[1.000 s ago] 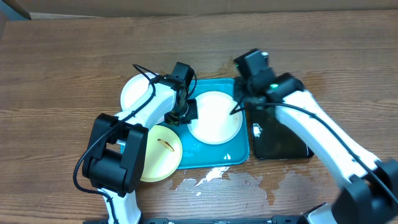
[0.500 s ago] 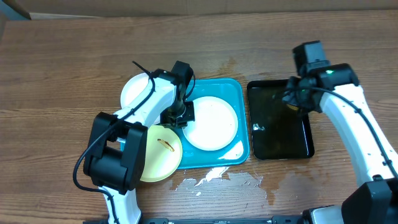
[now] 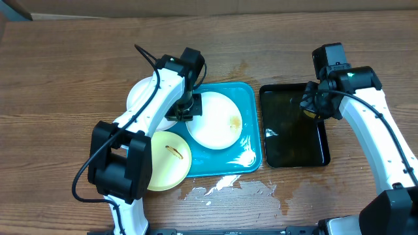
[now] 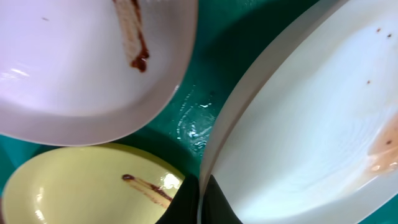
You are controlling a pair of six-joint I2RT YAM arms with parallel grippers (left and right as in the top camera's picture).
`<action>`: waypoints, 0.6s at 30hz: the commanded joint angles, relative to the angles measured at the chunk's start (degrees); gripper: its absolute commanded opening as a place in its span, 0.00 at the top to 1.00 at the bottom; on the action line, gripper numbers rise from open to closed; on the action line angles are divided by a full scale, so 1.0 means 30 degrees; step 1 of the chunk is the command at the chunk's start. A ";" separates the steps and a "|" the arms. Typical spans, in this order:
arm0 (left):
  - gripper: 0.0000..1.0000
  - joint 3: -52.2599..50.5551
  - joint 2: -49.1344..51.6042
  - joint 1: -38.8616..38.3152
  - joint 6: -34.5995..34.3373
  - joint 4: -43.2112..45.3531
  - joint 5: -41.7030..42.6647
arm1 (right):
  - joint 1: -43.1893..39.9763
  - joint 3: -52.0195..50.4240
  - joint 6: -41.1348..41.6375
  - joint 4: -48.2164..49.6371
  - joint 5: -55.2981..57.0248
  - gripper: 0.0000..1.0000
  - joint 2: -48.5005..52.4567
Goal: Clean dirty plates on tray and stack at the side
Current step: 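Lift the cleaned white plate with left gripper and place it left of tray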
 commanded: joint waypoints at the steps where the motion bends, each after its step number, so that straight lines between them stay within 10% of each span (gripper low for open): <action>1: 0.96 0.1501 0.0270 0.0189 0.0284 -0.0699 -0.1632 | 0.0007 0.0117 -0.0189 0.0007 0.0015 0.96 -0.0131; 18: 0.96 0.5880 0.0270 -0.2958 0.0780 -0.2484 -1.1511 | 0.0007 0.0058 -0.0262 0.0007 0.0080 0.96 -0.0131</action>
